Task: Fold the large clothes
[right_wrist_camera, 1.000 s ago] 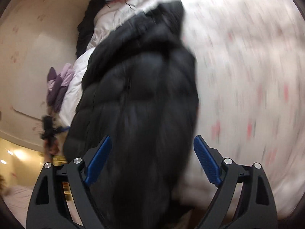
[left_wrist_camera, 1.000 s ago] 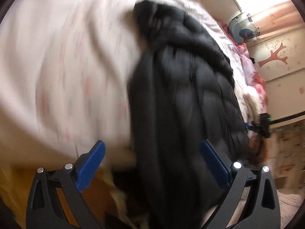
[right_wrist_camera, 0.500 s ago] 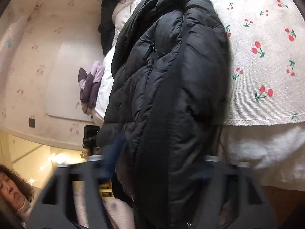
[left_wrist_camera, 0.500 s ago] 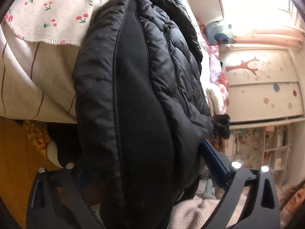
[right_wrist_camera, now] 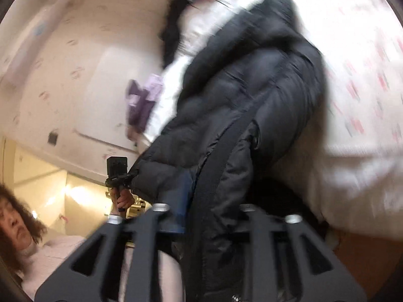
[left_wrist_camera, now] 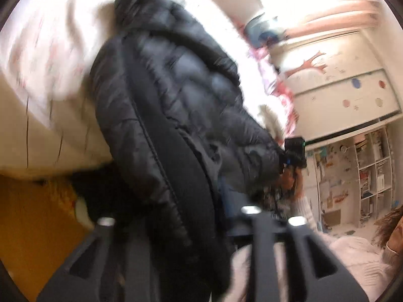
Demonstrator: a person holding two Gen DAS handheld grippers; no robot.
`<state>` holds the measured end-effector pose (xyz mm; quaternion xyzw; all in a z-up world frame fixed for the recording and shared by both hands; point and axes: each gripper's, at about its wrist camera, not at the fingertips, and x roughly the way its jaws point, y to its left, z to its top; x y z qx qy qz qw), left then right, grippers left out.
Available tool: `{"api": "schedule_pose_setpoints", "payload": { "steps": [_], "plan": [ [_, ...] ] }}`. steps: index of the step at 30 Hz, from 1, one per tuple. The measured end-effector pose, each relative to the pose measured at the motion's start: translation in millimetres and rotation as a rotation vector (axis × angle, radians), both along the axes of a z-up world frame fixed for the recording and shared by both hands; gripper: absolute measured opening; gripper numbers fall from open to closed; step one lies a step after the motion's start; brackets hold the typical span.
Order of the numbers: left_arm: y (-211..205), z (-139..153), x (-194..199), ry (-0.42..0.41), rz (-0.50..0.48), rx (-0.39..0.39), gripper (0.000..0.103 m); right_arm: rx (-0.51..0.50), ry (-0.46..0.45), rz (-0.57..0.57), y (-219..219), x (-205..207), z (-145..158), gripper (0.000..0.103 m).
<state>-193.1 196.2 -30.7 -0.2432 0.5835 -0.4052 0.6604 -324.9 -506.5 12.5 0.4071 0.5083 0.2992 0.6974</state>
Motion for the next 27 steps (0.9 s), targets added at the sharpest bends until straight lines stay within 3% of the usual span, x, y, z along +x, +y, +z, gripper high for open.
{"api": "schedule_pose_setpoints", "payload": {
  "steps": [2, 6, 12, 13, 14, 15, 18, 21, 24, 26, 27],
  "plan": [
    [8.5, -31.5, 5.6, 0.073, 0.025, 0.027, 0.070, 0.065, 0.071, -0.053, -13.8, -6.6, -30.0, 0.051],
    [23.4, -58.9, 10.6, 0.126, 0.091, -0.068, 0.088, 0.186, 0.047, -0.086, -19.1, -18.3, -45.5, 0.054],
    [11.6, -66.0, 15.2, 0.138, 0.088, -0.101, 0.092, 0.207, -0.014, -0.050, -3.2, -16.2, -34.7, 0.057],
    [9.2, -63.8, 15.8, 0.127, 0.115, -0.095, 0.092, 0.187, -0.035, -0.059, -1.1, -15.7, -30.9, 0.044],
    [7.7, -62.3, 12.9, 0.119, 0.141, -0.083, 0.084, 0.180, -0.047, -0.069, 2.2, -14.1, -27.8, 0.031],
    [6.7, -61.7, 11.5, 0.115, 0.161, -0.063, 0.056, 0.190, -0.069, -0.080, 4.5, -14.6, -23.9, 0.018],
    [3.1, -48.7, 6.6, 0.083, 0.181, -0.042, 0.023, 0.175, -0.163, -0.095, 14.8, -19.6, -2.5, 0.010],
    [4.8, -12.4, -3.0, -0.018, 0.181, -0.087, 0.014, 0.214, -0.260, -0.098, 16.2, -26.0, 28.8, 0.008],
    [5.4, 10.2, -9.7, -0.086, 0.134, -0.091, 0.015, 0.196, -0.254, -0.057, 10.6, -28.7, 38.2, 0.012],
    [8.7, -2.9, -7.7, -0.052, 0.105, -0.065, 0.019, 0.176, -0.186, -0.034, 8.2, -28.5, 24.9, 0.025],
    [10.5, -13.4, -5.9, -0.021, 0.097, -0.052, 0.031, 0.157, -0.131, -0.029, 9.0, -28.4, 12.3, 0.039]
  ]
}}
